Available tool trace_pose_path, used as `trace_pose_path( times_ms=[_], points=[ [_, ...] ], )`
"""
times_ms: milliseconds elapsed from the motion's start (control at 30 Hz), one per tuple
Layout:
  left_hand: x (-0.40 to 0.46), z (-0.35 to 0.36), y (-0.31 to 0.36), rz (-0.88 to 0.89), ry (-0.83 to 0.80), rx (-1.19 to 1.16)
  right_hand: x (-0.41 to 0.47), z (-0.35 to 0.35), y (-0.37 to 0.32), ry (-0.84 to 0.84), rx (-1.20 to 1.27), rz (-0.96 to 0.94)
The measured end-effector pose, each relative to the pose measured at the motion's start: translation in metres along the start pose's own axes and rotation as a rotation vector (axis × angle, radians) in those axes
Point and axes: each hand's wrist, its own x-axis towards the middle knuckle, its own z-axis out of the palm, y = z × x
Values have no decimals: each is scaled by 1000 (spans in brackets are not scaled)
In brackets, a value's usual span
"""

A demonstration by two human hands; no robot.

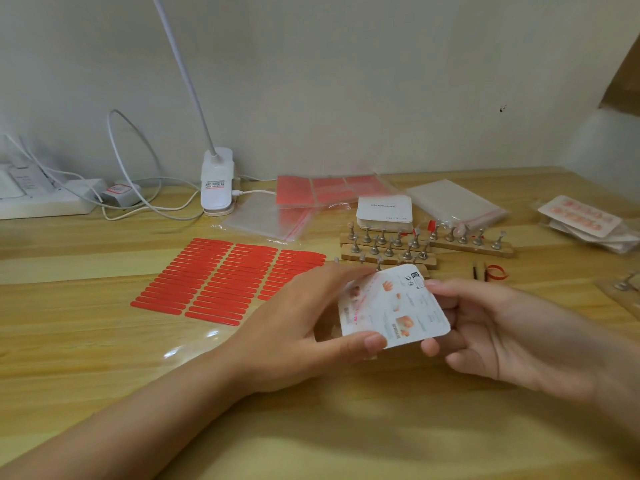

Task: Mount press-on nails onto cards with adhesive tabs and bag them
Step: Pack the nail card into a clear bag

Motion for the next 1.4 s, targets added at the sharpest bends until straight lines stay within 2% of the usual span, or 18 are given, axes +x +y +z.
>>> trace_pose_path(
  times_ms=[267,433,533,767,1033,1133,1300,1400],
  points=[
    [0,0,0,-11,-18,27,1,2,3,-55,57,17],
    [-1,0,-1,-21,-14,34,-2,2,1,5,127,1],
    [0,0,-1,-28,-13,39,-1,3,3,-49,157,3],
    [0,2,-3,-23,-7,32,3,5,8,-88,34,4],
    [1,2,-5,-24,31,-64,-8,-1,-10,146,-165,-34],
    [1,0,-5,-18,61,-177,-13,-4,-20,237,-257,-137],
    [1,-2,-8,-33,67,-287,-14,-1,-26,308,-406,-474],
    [0,-2,-10,-6,77,-374,-16,0,-19,339,-703,-704]
  ],
)
